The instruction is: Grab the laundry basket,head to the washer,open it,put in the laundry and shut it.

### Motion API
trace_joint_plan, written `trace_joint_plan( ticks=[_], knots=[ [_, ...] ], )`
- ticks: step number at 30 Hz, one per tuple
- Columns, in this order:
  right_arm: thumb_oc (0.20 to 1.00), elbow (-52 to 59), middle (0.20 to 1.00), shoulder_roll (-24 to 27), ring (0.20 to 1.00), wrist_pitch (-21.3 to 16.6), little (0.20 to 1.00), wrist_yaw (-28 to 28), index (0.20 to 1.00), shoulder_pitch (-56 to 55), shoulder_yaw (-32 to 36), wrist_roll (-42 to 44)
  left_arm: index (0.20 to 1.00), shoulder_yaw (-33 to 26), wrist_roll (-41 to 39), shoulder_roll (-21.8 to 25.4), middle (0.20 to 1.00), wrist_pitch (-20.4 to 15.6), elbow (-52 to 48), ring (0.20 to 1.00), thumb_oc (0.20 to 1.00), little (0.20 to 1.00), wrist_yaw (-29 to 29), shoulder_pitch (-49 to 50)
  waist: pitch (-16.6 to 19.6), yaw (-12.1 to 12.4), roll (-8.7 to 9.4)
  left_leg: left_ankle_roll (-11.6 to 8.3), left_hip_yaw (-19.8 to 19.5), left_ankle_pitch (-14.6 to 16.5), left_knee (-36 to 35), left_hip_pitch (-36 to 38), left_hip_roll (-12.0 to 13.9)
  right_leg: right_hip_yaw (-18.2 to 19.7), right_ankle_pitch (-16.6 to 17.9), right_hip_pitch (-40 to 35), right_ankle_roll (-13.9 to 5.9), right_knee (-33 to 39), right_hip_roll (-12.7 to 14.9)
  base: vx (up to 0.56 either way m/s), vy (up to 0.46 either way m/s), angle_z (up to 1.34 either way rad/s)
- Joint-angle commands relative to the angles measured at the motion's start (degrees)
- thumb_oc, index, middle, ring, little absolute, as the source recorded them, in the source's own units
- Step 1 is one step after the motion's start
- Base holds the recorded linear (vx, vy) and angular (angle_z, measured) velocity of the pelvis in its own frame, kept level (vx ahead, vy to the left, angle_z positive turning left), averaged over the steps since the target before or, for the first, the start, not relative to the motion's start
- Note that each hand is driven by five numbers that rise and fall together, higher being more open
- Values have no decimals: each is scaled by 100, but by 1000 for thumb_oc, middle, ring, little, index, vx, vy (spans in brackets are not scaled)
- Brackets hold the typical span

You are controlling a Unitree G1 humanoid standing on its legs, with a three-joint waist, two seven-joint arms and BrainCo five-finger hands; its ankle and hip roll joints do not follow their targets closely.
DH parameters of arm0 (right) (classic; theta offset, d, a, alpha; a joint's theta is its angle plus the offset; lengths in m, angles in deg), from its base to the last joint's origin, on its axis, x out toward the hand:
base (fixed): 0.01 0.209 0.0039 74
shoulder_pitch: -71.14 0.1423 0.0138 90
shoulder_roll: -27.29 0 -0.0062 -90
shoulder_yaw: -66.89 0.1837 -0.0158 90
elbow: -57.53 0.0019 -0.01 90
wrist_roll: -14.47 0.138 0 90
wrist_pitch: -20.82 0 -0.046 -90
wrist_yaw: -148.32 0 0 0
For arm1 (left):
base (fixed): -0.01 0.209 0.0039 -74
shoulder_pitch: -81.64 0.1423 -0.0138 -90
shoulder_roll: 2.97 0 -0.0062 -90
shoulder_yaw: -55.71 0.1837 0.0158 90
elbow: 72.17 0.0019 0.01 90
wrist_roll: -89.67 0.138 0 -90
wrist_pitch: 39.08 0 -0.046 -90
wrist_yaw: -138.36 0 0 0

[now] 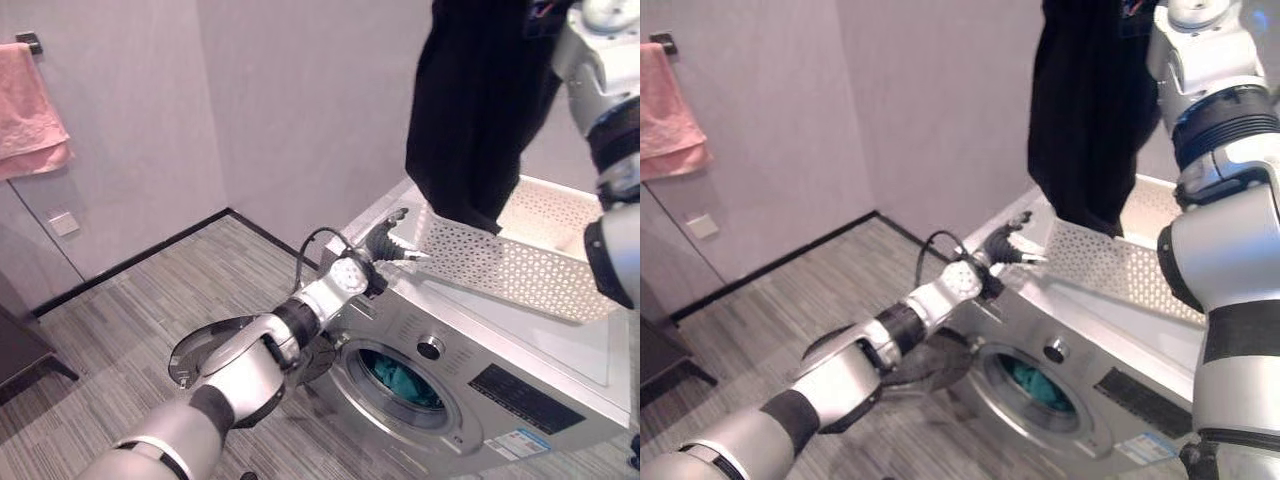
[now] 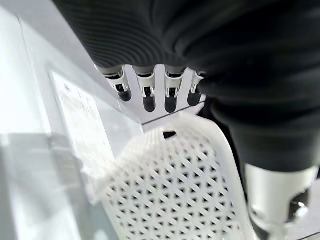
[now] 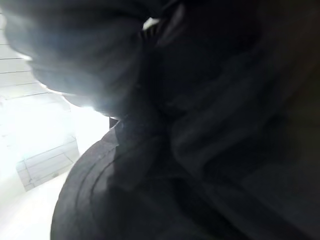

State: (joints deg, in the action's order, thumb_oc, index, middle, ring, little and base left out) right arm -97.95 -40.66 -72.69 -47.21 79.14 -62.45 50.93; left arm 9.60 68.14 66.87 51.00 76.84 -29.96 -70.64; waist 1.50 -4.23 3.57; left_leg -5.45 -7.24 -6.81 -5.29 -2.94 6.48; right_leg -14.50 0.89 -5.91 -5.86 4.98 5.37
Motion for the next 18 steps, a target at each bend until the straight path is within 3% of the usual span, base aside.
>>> trace_joint_plan(
  ticks=[1, 12, 18],
  knots=[
    [200, -146, 200, 109, 200, -105, 200, -162, 200, 680, -171, 198, 1000, -346, -471, -17, 1000, -131, 905, 1000, 1000, 1000, 362, -1124, 116, 159, 84, 173, 315, 1188, 29, 986, -53, 319, -115, 359, -27, -312, 106, 10, -10, -11],
    [200, -125, 200, -165, 200, -32, 200, -94, 200, 414, -119, 250, 1000, -582, -948, 197, 1000, -70, 1361, 1000, 1000, 1000, 481, -2109, 175, 31, -63, 158, 442, 1174, 29, 1040, -38, 413, -133, 344, -35, -282, 96, 6, -6, -6],
    [200, -98, 200, -257, 200, 51, 200, -88, 200, 309, -7, 209, 1000, -606, -1645, -67, 1000, -35, 1195, 1000, 1000, 1000, 246, -2040, 198, 10, -122, 165, 478, 1190, 29, 1079, -33, 434, -143, 324, -40, -275, 91, 0, 0, 0]
  ],
)
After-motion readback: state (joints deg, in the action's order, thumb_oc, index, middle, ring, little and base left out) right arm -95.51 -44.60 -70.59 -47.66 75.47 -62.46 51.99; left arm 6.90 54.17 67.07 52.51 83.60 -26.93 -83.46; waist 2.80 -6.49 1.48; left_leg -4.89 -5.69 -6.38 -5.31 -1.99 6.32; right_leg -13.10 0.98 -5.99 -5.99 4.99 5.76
